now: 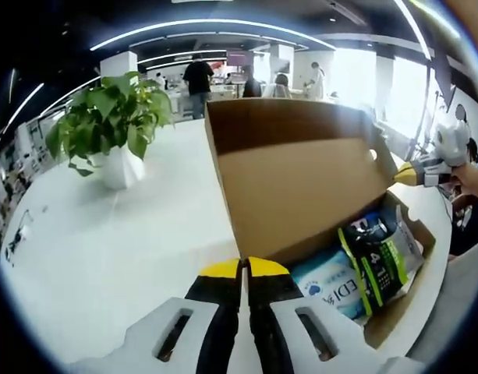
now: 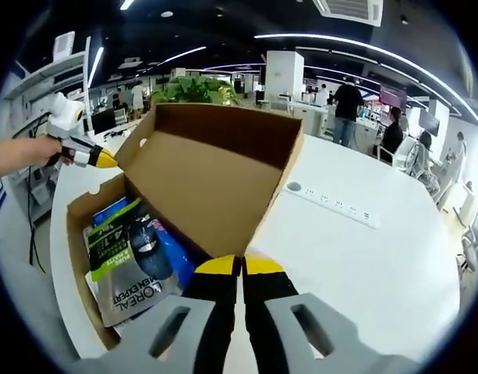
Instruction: Operate the shoe box by opening the lid, removing the specified soft item, and placing it in the target area until the item is outside and the box remains undamaged.
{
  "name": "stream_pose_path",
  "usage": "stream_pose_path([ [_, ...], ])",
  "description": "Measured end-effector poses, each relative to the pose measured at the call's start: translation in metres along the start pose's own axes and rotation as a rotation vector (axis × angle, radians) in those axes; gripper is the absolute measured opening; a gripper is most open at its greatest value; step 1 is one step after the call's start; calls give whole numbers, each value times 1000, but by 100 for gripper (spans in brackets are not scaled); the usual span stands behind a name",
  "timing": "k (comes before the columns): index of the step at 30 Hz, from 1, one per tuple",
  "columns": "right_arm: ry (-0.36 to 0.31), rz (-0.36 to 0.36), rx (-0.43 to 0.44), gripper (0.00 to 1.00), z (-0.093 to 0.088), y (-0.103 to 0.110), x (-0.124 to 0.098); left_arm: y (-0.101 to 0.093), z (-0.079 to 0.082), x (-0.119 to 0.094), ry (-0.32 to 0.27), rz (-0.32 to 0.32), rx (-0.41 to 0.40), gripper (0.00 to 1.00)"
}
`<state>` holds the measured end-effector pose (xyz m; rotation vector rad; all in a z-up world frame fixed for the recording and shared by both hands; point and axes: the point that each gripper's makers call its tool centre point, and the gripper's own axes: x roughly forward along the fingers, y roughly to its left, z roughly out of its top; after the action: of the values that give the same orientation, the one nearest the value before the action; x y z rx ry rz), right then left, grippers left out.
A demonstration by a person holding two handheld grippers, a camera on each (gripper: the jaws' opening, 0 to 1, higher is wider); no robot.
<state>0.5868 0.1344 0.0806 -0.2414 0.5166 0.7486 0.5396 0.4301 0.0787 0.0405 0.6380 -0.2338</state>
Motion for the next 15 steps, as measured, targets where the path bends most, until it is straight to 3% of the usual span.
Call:
stream_pose_path([
  [15,10,5,-8,0,2,-2,3,-12,-23,-7,51,-15,-28,3],
])
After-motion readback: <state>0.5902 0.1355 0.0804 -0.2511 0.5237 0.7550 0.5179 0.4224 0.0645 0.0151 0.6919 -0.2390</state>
